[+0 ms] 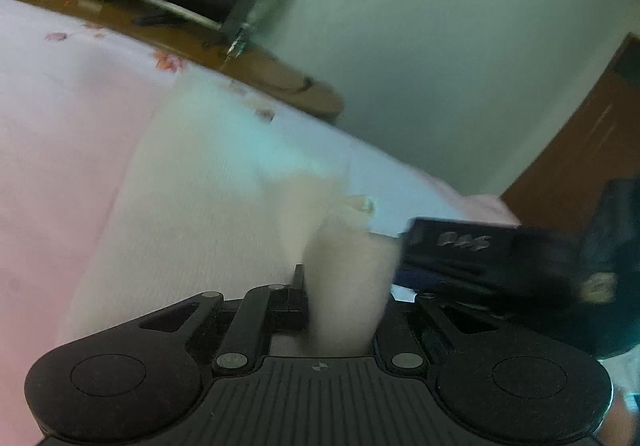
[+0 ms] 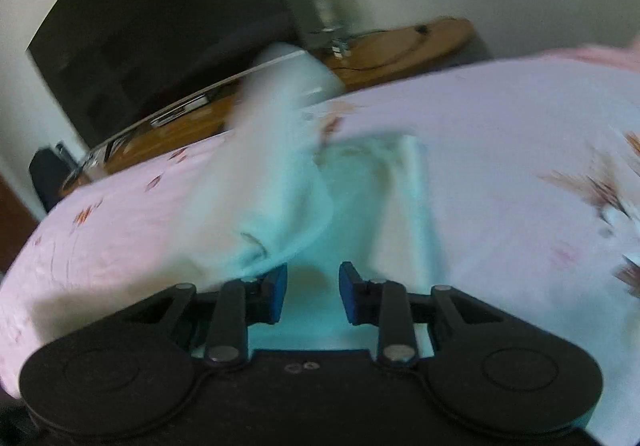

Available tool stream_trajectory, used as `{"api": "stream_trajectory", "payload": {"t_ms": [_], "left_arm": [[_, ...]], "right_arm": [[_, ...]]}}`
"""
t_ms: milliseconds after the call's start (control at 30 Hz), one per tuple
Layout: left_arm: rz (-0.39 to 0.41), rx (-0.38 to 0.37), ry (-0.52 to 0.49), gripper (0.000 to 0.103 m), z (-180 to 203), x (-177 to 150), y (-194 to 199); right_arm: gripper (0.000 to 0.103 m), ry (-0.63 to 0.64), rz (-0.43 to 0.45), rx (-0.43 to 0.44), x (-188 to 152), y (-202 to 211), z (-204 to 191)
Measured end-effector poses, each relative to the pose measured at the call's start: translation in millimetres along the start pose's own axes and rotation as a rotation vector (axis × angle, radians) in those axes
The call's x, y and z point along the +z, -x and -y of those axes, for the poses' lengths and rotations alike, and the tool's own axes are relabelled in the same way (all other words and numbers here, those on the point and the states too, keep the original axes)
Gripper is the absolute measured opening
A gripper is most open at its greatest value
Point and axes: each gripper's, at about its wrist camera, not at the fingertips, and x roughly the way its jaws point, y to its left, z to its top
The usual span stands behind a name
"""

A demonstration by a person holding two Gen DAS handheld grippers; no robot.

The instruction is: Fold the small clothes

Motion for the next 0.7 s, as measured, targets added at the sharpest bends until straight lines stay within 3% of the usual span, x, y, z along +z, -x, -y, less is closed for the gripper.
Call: {"api": "stream_trajectory", "payload": {"t_ms": [33, 100, 133, 167, 333, 533, 700], "left_arm": [[-0.005, 0.011, 0.003, 0.012, 0.5, 4.6, -2.1], [-0.028, 0.011, 0.028, 0.047, 6.7, 12.0, -1.6], [-0.035, -0.004, 0.031, 0.077, 12.5, 7.5, 4.6], [-0.019, -0.006, 0.014, 0.089, 20.8, 8.8, 12.4], [-0.004, -0.045, -0.054, 0.09, 37.7, 0.3, 45.1], [0.07, 0.089, 0.024, 0.09, -15.9, 32.0, 67.5], [0.113, 0.165, 0.037, 0.09, -41.7, 56.9, 50.5]], "right_arm": [[0.03, -0.024, -0.009, 0.002, -1.1, 3.1, 6.7], [0.033, -0.071, -0.019, 0.014, -3.2, 9.2, 17.5], [0.034, -0.095, -0.019, 0.023, -3.5, 12.2, 21.7], [0.035, -0.118, -0.016, 0.034, -3.0, 15.2, 25.2], [0.04, -0.199, -0.041, 0.145, 2.5, 17.9, 24.5], [0.048, -0.18, -0.09, 0.132, 4.5, -6.8, 14.1], [0.043, -0.166, -0.101, 0.147, 3.3, -30.8, 9.5]]}}
